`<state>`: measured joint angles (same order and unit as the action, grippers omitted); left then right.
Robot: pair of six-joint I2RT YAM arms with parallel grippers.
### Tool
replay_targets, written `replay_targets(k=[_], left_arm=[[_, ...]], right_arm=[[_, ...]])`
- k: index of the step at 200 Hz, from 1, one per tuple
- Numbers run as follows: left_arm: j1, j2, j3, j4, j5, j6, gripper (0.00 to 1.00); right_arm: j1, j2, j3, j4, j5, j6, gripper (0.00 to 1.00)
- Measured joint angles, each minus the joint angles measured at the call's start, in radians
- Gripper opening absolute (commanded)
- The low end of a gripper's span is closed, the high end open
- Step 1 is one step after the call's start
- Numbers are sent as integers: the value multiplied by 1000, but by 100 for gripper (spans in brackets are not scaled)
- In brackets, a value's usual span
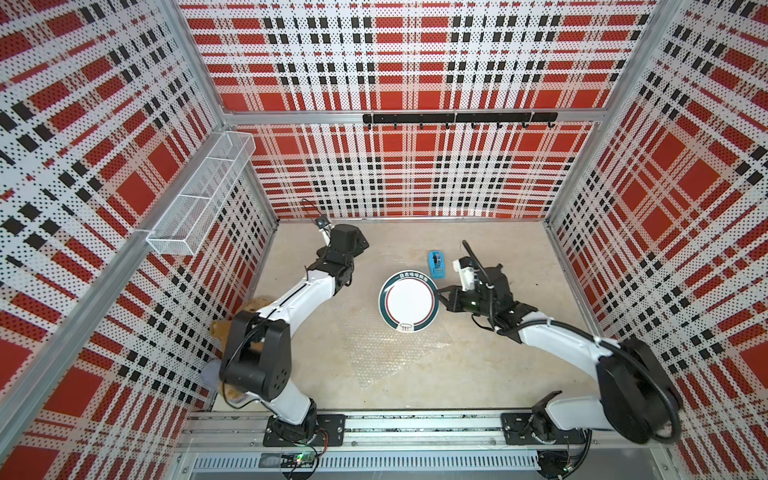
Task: Wrap dinner plates in bubble wrap
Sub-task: Place the plate on the bubble wrap.
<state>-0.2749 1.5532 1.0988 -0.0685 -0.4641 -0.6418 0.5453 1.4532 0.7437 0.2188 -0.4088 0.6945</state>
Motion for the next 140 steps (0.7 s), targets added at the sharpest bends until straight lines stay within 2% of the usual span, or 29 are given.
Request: replay_targets(k=[39,71,140], left_arm=[[146,-156,-212,-75,-14,-17,98],[245,-207,-290,-116,17,-19,98],[268,-220,-292,-119,73,-16,98]], right_arm=[[61,245,138,48,-32,50,0],[63,354,199,56,-51,84,0],[72,454,253,56,-56,116,0]])
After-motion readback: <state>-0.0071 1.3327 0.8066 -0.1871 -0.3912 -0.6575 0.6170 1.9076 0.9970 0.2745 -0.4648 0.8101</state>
